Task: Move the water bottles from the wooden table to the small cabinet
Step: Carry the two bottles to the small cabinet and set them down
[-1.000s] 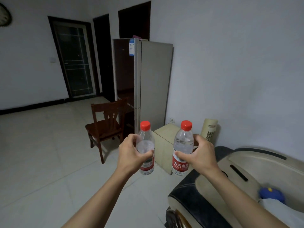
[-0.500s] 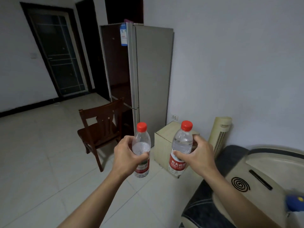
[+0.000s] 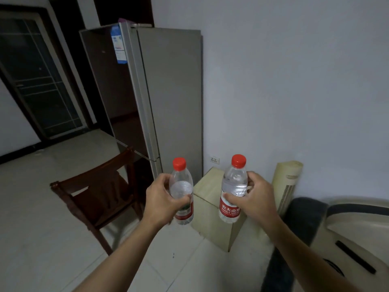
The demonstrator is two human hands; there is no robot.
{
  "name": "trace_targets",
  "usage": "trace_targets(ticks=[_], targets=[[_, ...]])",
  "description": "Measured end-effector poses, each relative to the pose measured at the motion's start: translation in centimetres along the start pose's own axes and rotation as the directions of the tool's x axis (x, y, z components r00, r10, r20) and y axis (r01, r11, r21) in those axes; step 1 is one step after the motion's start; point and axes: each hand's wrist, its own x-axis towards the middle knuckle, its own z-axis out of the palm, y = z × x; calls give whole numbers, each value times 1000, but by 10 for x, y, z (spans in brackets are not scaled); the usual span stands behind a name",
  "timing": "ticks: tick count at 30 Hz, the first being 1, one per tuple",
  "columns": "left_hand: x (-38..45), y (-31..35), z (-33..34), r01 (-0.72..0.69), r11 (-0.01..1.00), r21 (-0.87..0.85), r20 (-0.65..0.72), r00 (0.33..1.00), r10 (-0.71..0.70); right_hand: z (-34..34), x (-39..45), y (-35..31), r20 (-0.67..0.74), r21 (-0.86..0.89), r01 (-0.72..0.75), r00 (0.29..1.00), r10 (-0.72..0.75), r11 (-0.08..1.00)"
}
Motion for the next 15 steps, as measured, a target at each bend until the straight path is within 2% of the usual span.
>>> trace_targets(ticks=[4,9,15], targets=[[61,-22,20,11,998,-55,47,999,-9,22,47,13,-33,-38,-6,999,5,999],[144,-52,37,-48,994,-99,107,993,58,61,107,23,-105,-132,-16,994,2,991],[257,-83,39,-100,984,-149,155,980,123,105,170,19,-214,-131,-84,975,55,988]])
